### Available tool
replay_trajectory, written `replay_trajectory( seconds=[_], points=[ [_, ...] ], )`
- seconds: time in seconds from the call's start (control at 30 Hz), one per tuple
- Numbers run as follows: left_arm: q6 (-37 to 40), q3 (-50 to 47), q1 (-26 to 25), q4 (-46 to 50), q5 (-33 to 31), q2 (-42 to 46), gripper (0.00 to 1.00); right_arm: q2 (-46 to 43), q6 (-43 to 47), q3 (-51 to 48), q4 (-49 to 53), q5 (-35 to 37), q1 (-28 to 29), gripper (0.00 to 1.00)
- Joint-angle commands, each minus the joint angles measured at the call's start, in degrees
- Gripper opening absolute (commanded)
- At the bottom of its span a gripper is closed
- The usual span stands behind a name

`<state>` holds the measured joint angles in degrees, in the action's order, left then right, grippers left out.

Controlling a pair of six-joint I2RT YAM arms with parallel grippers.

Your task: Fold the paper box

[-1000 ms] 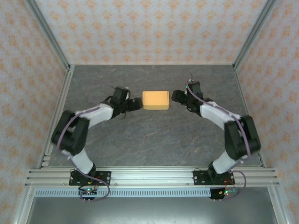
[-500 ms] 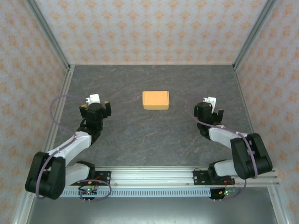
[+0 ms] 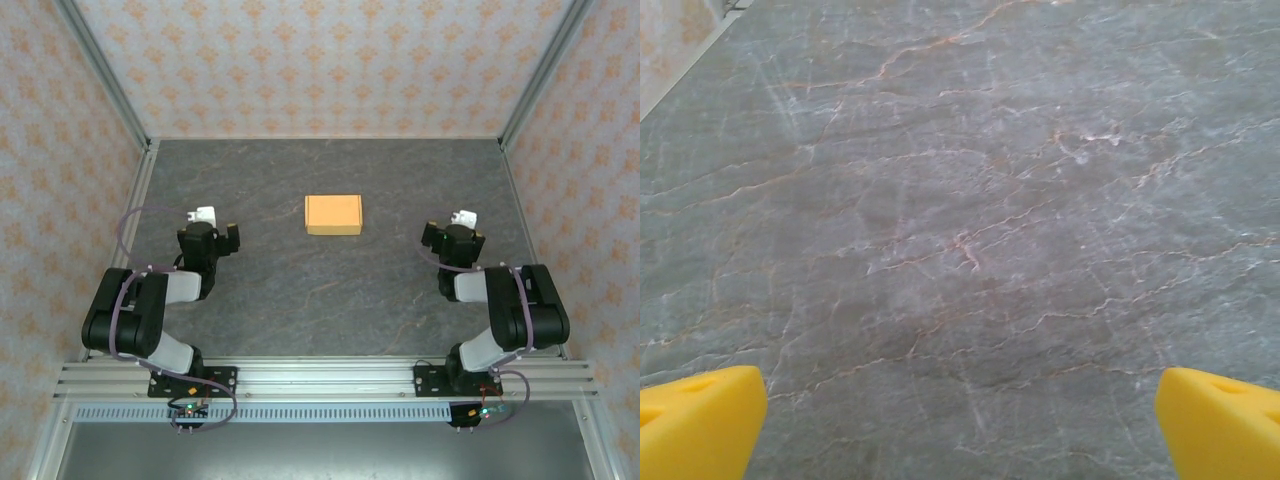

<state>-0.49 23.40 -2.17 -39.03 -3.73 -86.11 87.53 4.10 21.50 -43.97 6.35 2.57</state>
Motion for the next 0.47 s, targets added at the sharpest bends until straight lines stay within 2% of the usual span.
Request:
replay_trajectory(
  seconds=[0.0, 0.43],
  points=[
    [1.26, 1.04, 0.52, -3.46, 1.4, 0.33, 1.0, -0.69, -1.25, 2.5, 0.15, -2.14, -0.2, 0.99],
    [1.37, 1.04, 0.33, -3.43, 1.19, 0.36, 1.0, -0.5, -0.71, 2.29, -0.44, -2.57, 0.02, 0.99]
  ],
)
